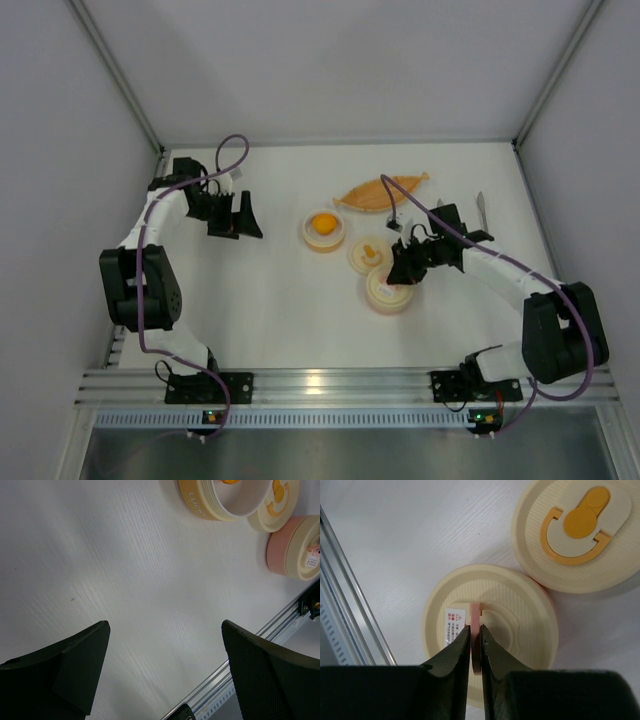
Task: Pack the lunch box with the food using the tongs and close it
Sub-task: Screw the box lid onto the packing box, then pick up the box lid from the center of the board.
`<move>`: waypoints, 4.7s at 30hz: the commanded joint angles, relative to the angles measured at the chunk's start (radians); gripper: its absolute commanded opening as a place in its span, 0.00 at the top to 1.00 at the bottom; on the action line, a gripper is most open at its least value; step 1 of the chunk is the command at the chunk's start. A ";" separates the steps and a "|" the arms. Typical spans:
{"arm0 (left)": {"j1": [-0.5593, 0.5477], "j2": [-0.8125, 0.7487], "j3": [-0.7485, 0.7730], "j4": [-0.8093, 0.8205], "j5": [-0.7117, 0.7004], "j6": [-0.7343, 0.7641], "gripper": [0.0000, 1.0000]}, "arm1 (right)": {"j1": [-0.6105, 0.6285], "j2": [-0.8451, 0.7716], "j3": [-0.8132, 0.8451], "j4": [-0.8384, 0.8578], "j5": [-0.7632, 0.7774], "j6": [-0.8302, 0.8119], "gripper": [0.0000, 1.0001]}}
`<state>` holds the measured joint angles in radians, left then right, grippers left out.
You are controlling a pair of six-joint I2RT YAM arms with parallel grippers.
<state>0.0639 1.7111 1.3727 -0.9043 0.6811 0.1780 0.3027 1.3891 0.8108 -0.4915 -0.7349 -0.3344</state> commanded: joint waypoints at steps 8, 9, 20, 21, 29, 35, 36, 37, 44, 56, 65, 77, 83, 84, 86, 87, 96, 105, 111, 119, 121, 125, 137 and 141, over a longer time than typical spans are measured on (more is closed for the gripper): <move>-0.004 0.008 0.032 0.028 0.011 0.028 0.02 | 0.027 -0.081 -0.032 0.037 0.059 0.005 0.64; -0.006 0.007 0.034 0.027 0.012 0.031 0.02 | 0.029 -0.087 -0.032 0.037 0.046 0.002 0.56; -0.042 -0.036 0.029 0.016 0.005 0.064 0.02 | 0.026 -0.177 -0.021 0.090 -0.067 0.012 0.36; -0.044 -0.034 0.028 0.015 0.005 0.063 0.02 | 0.026 -0.180 -0.019 0.090 -0.078 0.011 0.36; -0.044 -0.056 0.023 0.022 0.005 0.058 0.02 | -0.068 -0.203 0.016 0.128 -0.089 0.035 0.37; -0.049 -0.048 0.017 0.025 0.006 0.058 0.02 | -0.091 -0.142 0.147 -0.093 -0.236 -0.132 0.76; -0.050 -0.047 0.017 0.025 0.006 0.057 0.02 | -0.086 -0.118 0.168 -0.142 -0.251 -0.150 0.85; -0.052 -0.045 0.019 0.025 0.006 0.058 0.02 | -0.088 -0.075 0.183 -0.185 -0.262 -0.181 0.88; -0.052 -0.041 0.019 0.025 0.005 0.058 0.02 | -0.077 0.007 0.200 -0.429 -0.342 -0.290 1.00; -0.052 -0.024 0.022 0.038 0.012 0.041 0.02 | -0.083 0.198 0.215 -0.317 -0.270 -0.094 1.00; -0.053 -0.031 0.002 0.041 0.003 0.051 0.02 | -0.171 0.304 0.234 -0.322 -0.299 -0.098 1.00; -0.052 -0.028 -0.001 0.041 0.001 0.052 0.02 | -0.205 0.459 0.306 -0.496 -0.348 -0.224 1.00; -0.052 -0.019 0.003 0.042 0.001 0.051 0.02 | -0.206 0.493 0.317 -0.499 -0.331 -0.212 1.00; -0.052 -0.019 0.005 0.045 0.001 0.051 0.02 | -0.208 0.499 0.321 -0.501 -0.328 -0.215 1.00; -0.052 -0.015 0.005 0.045 0.000 0.051 0.02 | -0.208 0.527 0.340 -0.536 -0.328 -0.232 1.00; -0.053 -0.011 0.006 0.045 0.001 0.052 0.02 | -0.208 0.537 0.346 -0.548 -0.330 -0.250 1.00; -0.052 -0.015 0.011 0.039 0.008 0.074 0.02 | -0.211 0.623 0.424 -0.744 -0.373 -0.455 1.00; -0.053 -0.021 0.019 0.038 0.012 0.078 0.02 | -0.212 0.674 0.482 -0.952 -0.382 -0.739 1.00; -0.053 -0.015 0.032 0.028 0.006 0.087 0.02 | -0.212 0.712 0.511 -1.013 -0.321 -0.807 1.00; -0.053 -0.005 0.031 0.038 0.015 0.081 0.02 | -0.212 0.743 0.515 -1.013 -0.291 -0.822 0.99; -0.053 -0.005 0.037 0.038 0.018 0.081 0.02 | -0.212 0.729 0.513 -1.015 -0.305 -0.828 0.99; -0.056 -0.007 0.051 0.033 0.023 0.081 0.02 | -0.214 0.657 0.531 -1.015 -0.336 -0.819 0.96; -0.281 -0.073 0.101 0.096 -0.142 0.075 0.02 | -0.211 0.358 0.584 -1.012 -0.446 -0.819 0.68; -0.406 -0.019 0.166 0.107 -0.263 0.078 0.02 | -0.232 0.314 0.561 -0.922 -0.466 -0.725 0.59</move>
<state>-0.2787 1.6978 1.4693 -0.8501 0.5159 0.2390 0.1017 1.7489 1.3632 -1.3903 -1.1347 -1.0893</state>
